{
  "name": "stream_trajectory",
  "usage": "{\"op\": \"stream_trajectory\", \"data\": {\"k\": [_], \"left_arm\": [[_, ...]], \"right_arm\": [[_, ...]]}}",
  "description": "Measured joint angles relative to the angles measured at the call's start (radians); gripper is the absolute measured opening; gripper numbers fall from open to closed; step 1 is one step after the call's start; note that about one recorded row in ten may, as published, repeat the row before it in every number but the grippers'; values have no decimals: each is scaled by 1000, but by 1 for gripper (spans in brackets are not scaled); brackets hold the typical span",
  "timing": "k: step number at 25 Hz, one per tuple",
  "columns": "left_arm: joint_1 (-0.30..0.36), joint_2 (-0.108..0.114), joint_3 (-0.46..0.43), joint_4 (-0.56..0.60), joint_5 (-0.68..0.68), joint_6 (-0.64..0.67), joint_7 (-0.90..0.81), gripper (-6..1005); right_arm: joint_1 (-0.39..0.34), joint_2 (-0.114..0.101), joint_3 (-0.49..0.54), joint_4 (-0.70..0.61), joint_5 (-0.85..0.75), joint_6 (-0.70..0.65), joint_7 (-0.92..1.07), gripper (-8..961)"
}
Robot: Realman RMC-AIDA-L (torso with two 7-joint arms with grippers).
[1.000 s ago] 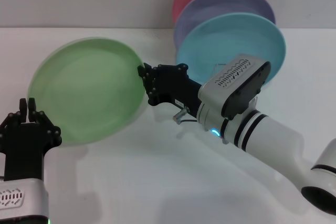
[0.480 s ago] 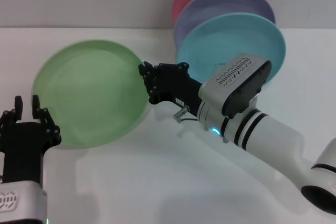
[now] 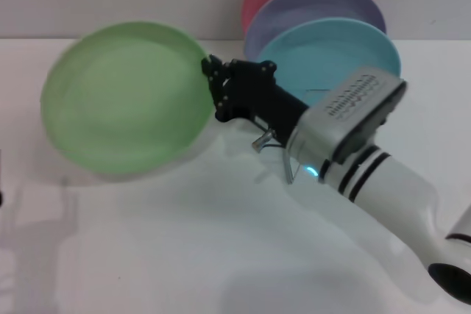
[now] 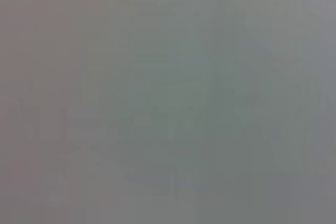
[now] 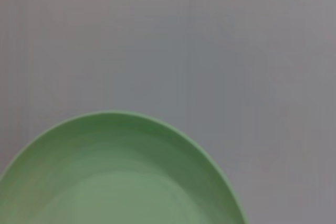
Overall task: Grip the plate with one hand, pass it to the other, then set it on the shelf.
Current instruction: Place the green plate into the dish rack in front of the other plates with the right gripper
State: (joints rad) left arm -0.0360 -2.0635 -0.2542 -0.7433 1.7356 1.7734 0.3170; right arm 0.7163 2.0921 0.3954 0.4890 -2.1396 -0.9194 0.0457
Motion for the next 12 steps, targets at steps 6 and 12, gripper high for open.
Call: {"op": "stream_trajectory", "data": {"k": [6,12], "left_arm": [[-42,-6,-6,223,-3,22,-301,677],[-85,-6,-17,299,-6,-17,-377,677]], "right_arm": [[-75,-6,-1,4,-4,-219,-50,16],[-194,-9,0,19,-5,-443,-124,16]]}}
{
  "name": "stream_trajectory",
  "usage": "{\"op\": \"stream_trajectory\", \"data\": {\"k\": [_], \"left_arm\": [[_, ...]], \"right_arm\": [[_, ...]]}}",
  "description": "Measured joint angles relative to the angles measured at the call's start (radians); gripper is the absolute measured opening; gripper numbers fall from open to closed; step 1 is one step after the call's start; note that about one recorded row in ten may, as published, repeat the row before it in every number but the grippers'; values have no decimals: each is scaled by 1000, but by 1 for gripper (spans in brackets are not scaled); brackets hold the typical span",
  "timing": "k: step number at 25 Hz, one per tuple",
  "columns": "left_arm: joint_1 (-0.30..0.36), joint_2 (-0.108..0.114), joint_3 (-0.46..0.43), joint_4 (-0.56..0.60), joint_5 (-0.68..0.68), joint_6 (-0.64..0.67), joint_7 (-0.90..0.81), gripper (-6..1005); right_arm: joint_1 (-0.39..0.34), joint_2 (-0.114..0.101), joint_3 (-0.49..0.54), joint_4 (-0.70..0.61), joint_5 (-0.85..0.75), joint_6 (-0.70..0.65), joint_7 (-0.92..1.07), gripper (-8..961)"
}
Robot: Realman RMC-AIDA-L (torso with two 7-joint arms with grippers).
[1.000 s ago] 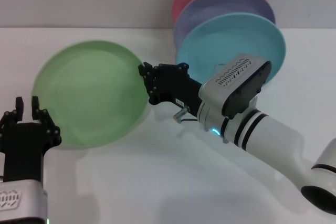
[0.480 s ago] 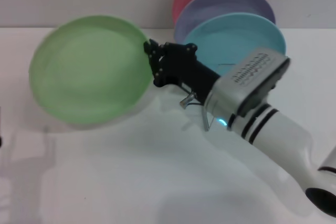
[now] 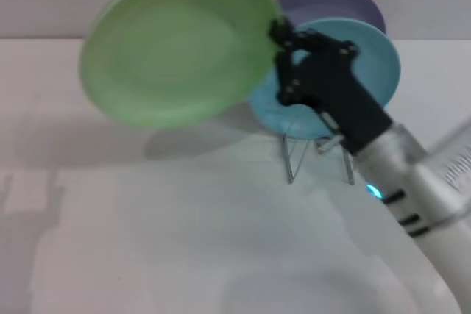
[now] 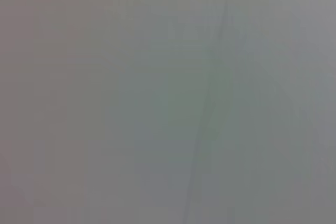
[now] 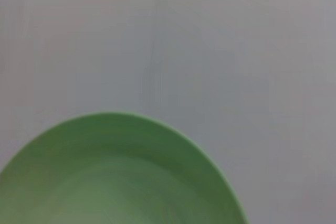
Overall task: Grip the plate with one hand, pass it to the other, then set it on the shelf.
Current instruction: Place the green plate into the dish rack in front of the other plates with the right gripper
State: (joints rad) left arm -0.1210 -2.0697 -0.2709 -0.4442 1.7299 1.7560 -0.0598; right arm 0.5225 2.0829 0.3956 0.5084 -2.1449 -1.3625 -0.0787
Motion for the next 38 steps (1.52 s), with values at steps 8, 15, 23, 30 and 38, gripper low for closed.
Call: {"op": "stream_trajectory", "data": {"k": [8,15,23,30,38], "left_arm": [[-55,3,-3,55,2,-99,-55,677],[-75,6,-6,101,3,-123,-148,677],[-80,5,-4,121,7,-121,-147,677],[-81,5,1,131,7,-121,-149,677],[-80,5,1,125,6,-116,-150,677]], "right_arm": [[-153,2,0,-7,2,-223,-137,17],[-224,2,-1,-32,6,-282,-253,16],[-245,3,0,-74,12,-281,-323,14],[-248,4,0,-104,36,-276,-337,15],[-263,5,-3,-141,61,-263,-338,14]]}}
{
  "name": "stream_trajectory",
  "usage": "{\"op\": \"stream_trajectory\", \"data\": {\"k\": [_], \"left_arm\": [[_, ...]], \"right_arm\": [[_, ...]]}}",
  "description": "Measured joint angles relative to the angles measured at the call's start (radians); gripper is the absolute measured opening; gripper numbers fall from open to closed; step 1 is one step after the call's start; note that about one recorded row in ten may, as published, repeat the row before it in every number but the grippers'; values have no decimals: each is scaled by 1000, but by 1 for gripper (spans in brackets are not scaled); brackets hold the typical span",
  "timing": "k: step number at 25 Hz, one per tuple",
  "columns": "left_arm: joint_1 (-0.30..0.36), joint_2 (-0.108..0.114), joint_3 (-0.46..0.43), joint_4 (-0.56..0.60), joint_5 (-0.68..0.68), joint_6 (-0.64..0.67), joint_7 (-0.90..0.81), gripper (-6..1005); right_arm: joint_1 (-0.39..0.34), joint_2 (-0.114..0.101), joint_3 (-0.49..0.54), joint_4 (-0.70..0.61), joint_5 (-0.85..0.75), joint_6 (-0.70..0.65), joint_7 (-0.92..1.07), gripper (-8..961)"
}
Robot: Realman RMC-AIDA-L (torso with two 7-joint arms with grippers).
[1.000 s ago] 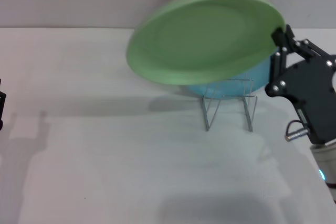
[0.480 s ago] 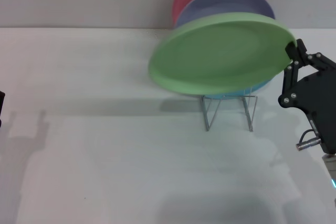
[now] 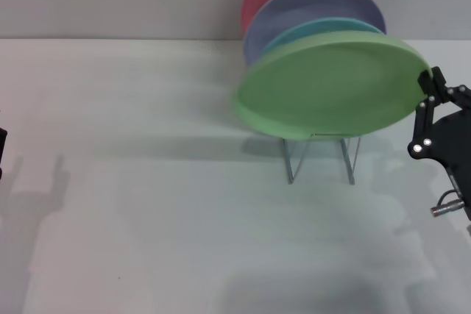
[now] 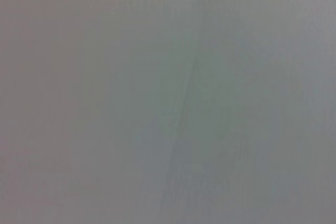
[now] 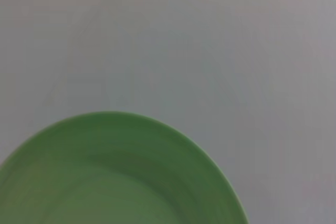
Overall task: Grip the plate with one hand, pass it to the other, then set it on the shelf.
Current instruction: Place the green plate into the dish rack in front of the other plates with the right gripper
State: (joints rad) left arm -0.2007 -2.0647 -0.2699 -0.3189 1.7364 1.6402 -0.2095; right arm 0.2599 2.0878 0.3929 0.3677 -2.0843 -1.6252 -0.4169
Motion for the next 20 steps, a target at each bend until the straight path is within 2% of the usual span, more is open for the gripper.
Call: {"op": "stream_trajectory", "data": {"k": [20], "left_arm": [[8,2,12,5,3,33,-1,677]], "right_arm": [[-22,1,3,-62,11,108,0,15]]}}
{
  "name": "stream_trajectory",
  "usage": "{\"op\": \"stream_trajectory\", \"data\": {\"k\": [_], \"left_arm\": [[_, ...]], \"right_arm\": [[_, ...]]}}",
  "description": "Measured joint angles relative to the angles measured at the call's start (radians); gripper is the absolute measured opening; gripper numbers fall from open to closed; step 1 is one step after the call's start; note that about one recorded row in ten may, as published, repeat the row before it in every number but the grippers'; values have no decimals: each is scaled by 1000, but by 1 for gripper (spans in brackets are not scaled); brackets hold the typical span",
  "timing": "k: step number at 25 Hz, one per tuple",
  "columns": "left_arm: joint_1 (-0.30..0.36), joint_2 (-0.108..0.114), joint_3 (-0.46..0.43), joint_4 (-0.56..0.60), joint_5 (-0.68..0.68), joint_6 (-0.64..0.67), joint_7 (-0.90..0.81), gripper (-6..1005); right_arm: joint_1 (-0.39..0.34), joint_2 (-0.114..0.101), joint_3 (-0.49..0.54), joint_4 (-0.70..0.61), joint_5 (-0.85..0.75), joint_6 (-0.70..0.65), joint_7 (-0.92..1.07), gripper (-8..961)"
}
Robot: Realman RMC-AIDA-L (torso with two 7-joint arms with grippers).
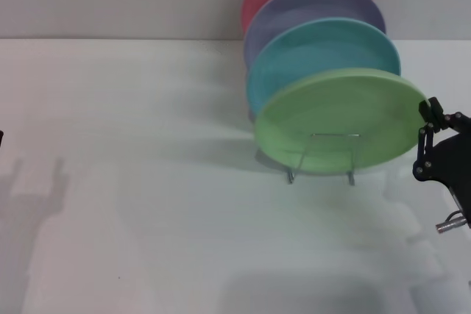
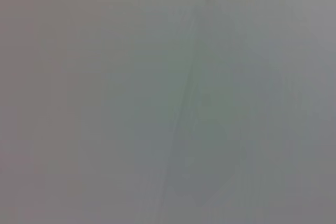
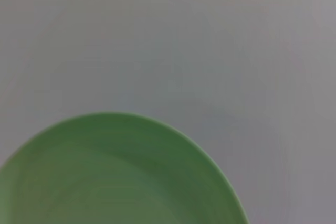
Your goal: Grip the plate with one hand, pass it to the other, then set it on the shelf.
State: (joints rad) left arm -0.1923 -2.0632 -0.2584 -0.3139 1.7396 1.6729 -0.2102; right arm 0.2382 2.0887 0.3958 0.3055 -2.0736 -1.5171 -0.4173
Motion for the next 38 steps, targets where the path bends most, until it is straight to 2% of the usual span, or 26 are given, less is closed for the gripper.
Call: {"op": "stream_trajectory", "data": {"k": [8,13,19,21,22,25,32,38], "left_arm": [[4,0,2,19,0,5,-37,677],[4,0,2,44,0,23,-67,677],[7,0,4,55,0,44,-67,677],[13,0,4,66,0,62,-67,677],[13,0,4,66,0,62,-67,677],[14,-1,8,92,0,72,-66,677],[7,-2,13,106,0,79,-57,677],[-16,-5,7,121,-3,76,-29,677]], "right_arm": [[5,-1,0,-3,5,53,0,16],[4,-2,-8,0,6,61,8,107],[-54,-3,-23,29,-1,-92,79,278],[-101,-3,-26,38,-1,-195,152,294],[-101,-3,-26,38,-1,-195,152,301],[-141,-4,-14,36,8,-310,258,317],[-130,-7,1,-8,84,-336,361,315],[-46,-8,2,-143,256,-321,567,357]]}}
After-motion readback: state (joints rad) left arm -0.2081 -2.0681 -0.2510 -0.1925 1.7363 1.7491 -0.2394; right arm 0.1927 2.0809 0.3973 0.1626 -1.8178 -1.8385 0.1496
